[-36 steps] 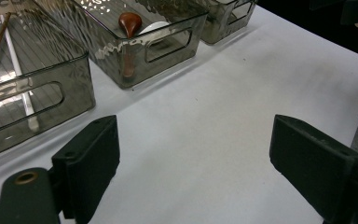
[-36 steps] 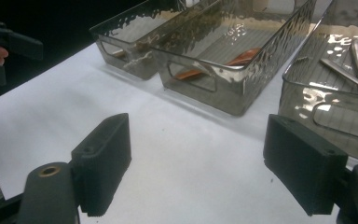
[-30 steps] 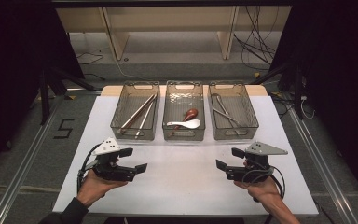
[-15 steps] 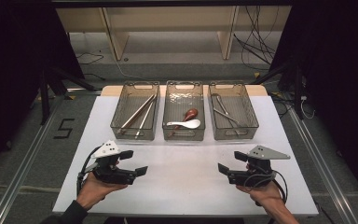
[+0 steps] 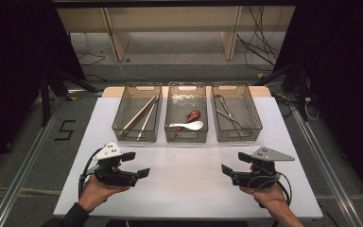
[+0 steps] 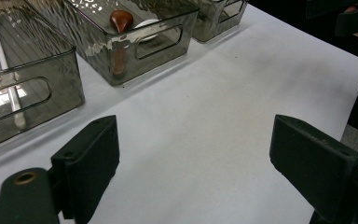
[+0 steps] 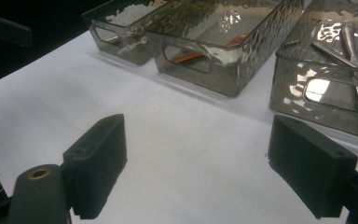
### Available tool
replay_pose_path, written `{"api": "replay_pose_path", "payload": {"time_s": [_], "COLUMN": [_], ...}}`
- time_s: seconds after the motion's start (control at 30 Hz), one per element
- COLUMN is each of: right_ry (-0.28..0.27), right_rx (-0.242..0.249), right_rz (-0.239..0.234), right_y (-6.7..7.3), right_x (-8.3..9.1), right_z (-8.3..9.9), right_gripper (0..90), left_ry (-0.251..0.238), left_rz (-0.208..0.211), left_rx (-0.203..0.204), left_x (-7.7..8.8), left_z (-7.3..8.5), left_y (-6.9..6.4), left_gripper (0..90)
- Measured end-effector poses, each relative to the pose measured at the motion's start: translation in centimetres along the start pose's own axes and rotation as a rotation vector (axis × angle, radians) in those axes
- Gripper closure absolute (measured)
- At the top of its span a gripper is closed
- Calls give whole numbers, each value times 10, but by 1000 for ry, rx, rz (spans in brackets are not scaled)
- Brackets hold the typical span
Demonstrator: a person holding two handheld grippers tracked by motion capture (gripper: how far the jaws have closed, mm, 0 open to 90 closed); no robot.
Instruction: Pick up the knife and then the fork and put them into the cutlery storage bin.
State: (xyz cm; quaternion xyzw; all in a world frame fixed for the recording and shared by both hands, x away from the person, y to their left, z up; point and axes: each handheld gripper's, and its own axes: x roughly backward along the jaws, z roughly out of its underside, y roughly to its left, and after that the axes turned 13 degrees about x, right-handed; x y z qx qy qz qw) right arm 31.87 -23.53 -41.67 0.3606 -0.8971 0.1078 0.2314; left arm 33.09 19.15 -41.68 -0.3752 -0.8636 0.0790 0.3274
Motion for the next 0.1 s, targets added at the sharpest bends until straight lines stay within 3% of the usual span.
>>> {"api": "replay_pose_path", "payload": {"time_s": [0.1], "right_ry": [1], "right_rx": [-1], "right_rz": [2], "right_y": [-1], "right_x": [0], "right_z": [0], "right_gripper": [202], "left_ry": [3], "left_rz": [-2], "left_rx": [-4], "left_x": [0], "left_z": [0], "left_y": [1], "left_gripper": [154]}}
